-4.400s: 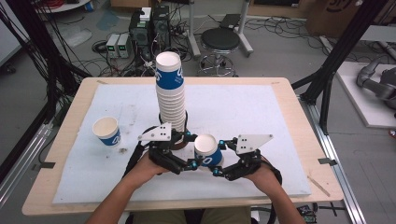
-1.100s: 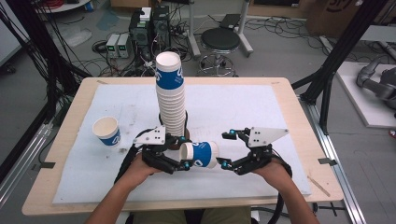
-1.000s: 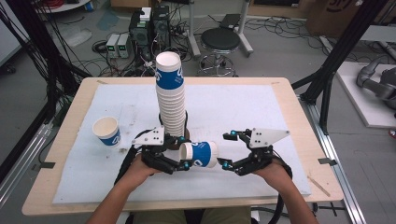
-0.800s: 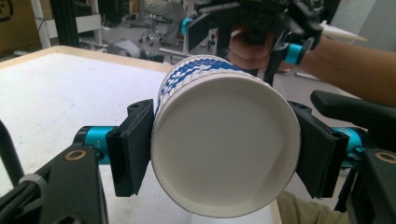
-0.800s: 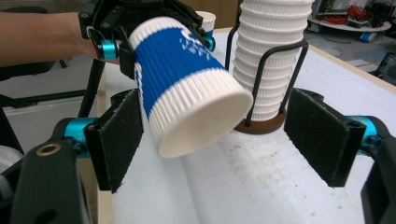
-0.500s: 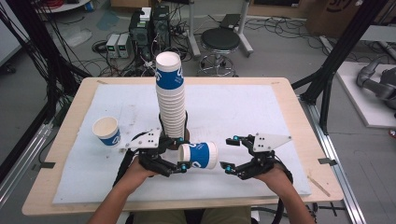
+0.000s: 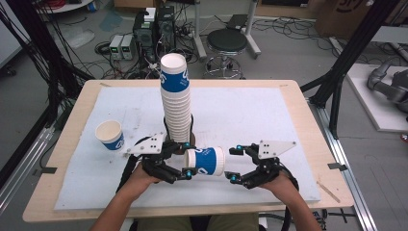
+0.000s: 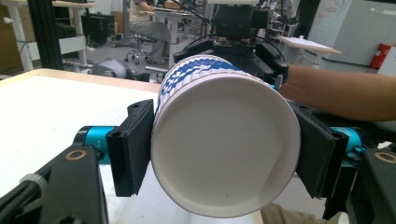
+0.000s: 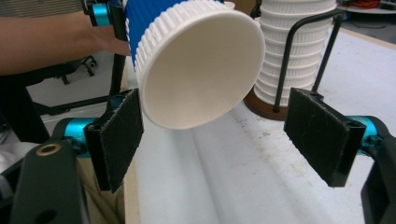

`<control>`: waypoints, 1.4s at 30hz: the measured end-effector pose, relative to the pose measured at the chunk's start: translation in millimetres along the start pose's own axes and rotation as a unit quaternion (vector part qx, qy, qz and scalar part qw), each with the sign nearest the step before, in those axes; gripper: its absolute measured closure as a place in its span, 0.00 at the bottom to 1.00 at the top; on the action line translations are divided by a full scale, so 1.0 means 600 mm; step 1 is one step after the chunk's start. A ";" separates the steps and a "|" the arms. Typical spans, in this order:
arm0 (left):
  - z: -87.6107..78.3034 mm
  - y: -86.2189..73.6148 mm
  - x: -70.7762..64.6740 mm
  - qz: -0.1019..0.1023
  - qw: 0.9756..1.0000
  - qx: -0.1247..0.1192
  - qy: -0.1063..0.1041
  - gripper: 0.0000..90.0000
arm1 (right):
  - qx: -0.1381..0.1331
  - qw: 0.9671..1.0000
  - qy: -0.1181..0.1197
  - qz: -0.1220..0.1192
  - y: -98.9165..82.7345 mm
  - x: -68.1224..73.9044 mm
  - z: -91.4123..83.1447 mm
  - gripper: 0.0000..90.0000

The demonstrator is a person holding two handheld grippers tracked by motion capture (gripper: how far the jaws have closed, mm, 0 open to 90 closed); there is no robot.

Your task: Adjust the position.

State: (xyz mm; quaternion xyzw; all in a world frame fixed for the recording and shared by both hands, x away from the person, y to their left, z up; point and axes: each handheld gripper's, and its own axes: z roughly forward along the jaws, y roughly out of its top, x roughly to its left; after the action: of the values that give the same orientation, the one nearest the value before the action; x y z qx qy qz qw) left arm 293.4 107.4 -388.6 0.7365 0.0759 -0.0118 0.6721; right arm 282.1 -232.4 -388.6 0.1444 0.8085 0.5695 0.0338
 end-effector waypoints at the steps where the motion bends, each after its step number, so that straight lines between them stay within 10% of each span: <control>1: 0.000 0.001 -0.001 0.000 1.000 0.000 0.000 0.33 | 0.000 1.000 0.002 -0.002 0.000 0.000 0.001 0.22; 16: 0.015 0.005 -0.004 0.002 1.000 -0.010 -0.027 0.33 | -0.014 0.999 0.051 0.009 0.005 0.006 0.021 0.19; 42: 0.022 -0.002 -0.004 0.006 1.000 0.009 -0.029 0.34 | -0.013 0.998 0.053 -0.013 0.009 0.004 0.013 0.29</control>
State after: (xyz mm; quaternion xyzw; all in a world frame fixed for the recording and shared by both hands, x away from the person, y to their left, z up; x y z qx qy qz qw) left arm 291.7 93.9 -390.7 0.7422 0.0523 -0.0301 0.6674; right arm 282.4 -222.8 -385.8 0.1025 0.8035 0.5864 0.0002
